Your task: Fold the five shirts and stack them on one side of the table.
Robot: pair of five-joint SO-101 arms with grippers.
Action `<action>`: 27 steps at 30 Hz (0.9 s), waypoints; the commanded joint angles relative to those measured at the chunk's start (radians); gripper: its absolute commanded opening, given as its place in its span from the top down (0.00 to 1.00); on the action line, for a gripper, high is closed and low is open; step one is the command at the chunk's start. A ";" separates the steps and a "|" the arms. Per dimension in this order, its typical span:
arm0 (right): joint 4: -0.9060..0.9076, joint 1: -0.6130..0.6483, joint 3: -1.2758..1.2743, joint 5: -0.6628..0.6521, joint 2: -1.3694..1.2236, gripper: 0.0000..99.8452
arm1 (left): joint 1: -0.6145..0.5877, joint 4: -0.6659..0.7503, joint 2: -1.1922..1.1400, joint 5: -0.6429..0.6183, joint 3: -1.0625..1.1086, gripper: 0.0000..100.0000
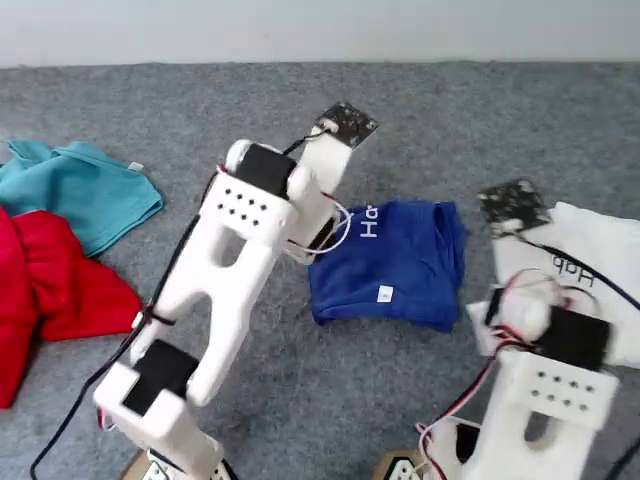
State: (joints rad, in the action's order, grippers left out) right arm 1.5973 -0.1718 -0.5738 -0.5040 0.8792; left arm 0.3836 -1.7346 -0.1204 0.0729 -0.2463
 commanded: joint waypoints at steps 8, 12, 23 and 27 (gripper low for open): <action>-0.189 0.410 -0.028 0.235 -0.257 0.99 | -0.477 -0.020 0.342 0.021 0.117 0.98; -0.285 0.510 0.000 0.310 -0.348 0.99 | -0.658 -0.018 0.474 0.023 0.193 0.98; -0.516 0.691 -0.006 0.356 -0.674 0.99 | -0.941 -0.018 0.628 0.057 0.294 0.98; -0.550 0.674 0.003 0.347 -0.852 0.99 | -0.984 -0.018 0.629 0.060 0.294 0.98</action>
State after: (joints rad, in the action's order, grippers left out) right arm 1.0710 0.5109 -0.6183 -0.1588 0.1105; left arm -0.5708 -1.7346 0.4826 0.1235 0.0514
